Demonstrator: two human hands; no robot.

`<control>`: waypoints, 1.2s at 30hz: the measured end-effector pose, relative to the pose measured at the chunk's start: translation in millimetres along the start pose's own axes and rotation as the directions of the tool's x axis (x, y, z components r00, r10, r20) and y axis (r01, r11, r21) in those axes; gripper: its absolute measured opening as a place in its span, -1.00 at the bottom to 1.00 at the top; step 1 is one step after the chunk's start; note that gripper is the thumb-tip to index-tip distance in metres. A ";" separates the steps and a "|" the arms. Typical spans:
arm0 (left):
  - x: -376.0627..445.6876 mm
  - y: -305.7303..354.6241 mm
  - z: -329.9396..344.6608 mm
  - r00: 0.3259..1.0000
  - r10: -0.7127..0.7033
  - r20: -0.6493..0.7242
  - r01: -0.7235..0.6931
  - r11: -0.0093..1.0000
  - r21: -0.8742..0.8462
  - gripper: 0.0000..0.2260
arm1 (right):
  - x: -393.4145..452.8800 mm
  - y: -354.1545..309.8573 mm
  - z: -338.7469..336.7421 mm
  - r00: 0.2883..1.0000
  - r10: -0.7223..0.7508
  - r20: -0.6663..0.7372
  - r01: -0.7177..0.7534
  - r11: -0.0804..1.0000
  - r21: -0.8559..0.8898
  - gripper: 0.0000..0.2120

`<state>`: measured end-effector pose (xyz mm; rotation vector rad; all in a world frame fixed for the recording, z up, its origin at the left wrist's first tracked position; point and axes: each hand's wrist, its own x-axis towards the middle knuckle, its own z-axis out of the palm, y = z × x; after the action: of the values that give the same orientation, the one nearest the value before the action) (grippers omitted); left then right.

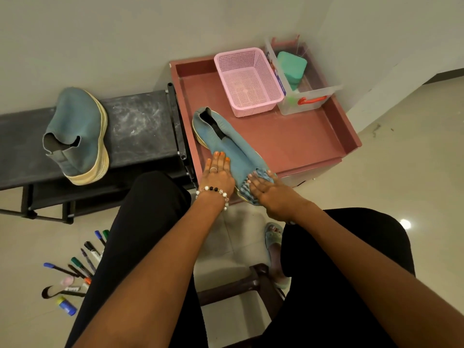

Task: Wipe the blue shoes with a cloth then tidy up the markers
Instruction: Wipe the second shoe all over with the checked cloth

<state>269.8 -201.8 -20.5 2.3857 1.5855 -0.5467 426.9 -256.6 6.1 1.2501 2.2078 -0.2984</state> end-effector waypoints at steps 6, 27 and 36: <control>-0.5 0.9 -4.2 0.999 -0.017 0.043 0.019 0.999 -0.031 -0.51 | -25.0 -2.8 -4.7 0.996 0.024 -0.089 0.031 0.822 0.569 -0.38; -2.5 -1.0 -1.7 1.000 0.015 -0.001 -0.015 1.000 -0.009 -0.50 | 0.1 -16.9 -9.7 0.958 0.249 -0.145 -0.203 0.940 0.275 -0.58; -2.0 -4.5 -5.9 0.999 0.053 0.010 -0.053 0.998 -0.021 -0.50 | 27.4 -22.7 -15.2 0.946 0.222 -0.236 -0.208 0.974 0.086 -0.66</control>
<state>266.1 -199.5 -14.2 2.3980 1.5115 -0.5297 391.4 -242.3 0.4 1.6220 2.2496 -0.1299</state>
